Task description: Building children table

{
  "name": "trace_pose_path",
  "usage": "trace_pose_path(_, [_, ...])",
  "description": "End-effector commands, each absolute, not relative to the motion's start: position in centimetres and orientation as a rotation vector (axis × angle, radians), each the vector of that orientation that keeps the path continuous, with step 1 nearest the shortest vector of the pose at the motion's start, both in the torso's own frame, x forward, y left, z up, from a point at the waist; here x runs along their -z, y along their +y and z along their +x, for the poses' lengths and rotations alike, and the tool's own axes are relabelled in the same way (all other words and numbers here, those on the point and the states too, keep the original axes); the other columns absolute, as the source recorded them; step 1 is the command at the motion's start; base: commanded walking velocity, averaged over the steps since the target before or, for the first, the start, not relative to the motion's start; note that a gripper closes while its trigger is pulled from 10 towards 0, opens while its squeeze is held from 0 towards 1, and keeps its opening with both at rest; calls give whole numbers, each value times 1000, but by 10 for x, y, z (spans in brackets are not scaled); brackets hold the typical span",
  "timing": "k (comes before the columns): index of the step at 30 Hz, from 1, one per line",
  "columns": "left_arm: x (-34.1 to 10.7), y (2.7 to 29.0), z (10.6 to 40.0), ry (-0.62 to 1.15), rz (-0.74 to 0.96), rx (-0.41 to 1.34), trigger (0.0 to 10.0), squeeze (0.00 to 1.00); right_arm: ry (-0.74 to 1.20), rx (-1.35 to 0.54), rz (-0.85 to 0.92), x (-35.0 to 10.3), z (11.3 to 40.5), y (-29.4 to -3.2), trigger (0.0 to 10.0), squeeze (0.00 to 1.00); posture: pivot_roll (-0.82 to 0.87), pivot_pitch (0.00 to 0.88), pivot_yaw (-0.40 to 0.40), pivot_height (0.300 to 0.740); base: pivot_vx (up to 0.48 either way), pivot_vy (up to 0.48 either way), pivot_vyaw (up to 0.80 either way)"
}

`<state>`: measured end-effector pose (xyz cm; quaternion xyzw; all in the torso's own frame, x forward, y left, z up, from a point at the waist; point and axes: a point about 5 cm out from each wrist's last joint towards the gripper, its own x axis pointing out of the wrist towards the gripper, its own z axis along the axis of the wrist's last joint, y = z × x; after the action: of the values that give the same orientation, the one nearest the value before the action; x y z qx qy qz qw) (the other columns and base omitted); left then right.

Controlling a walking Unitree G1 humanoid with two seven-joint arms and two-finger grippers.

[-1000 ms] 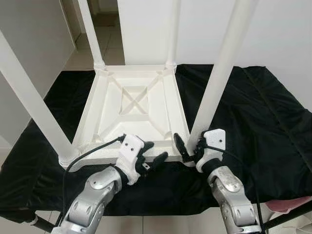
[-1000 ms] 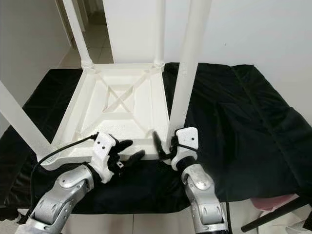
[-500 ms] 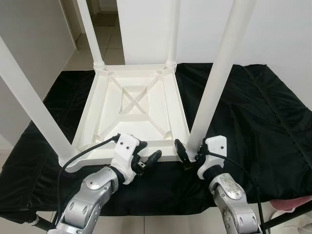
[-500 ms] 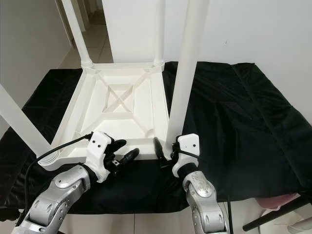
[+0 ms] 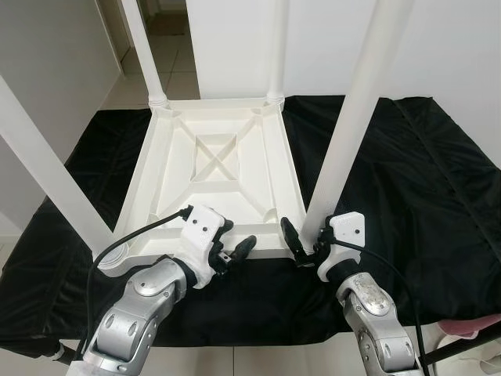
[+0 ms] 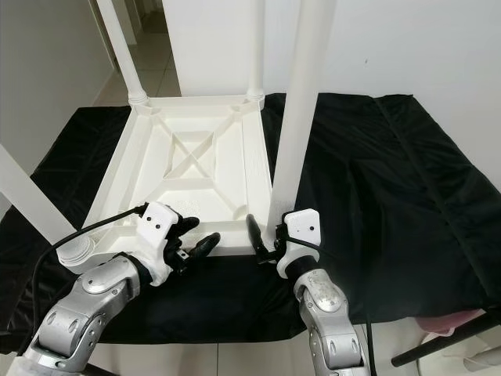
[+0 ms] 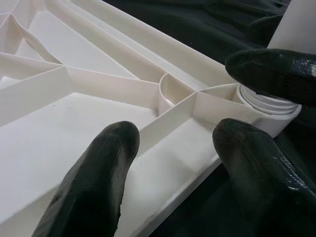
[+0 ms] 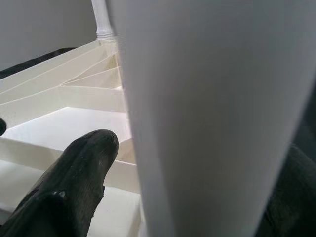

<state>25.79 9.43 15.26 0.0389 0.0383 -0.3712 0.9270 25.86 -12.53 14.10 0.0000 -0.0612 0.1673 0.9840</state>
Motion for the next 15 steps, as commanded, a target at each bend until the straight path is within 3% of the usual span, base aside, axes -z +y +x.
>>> trace_pose_path(1, [-157, 100, 262, 59, 117, 679, 10000, 0, -134, -348, 4, -141, 258, -120, 10000, 0, -2, 80, 62, 740, 0, 0, 0])
trace_pose_path(5, [-159, 100, 264, 46, 106, 710, 10000, 0, -158, -401, 0, -145, 259, -111, 10000, 0, 7, 68, 61, 740, 0, 0, 0])
trace_pose_path(15, [-159, 96, 269, 13, 133, 737, 10000, 0, -148, -404, -40, -139, 265, -122, 10000, 0, 12, 72, 54, 740, 0, 0, 0])
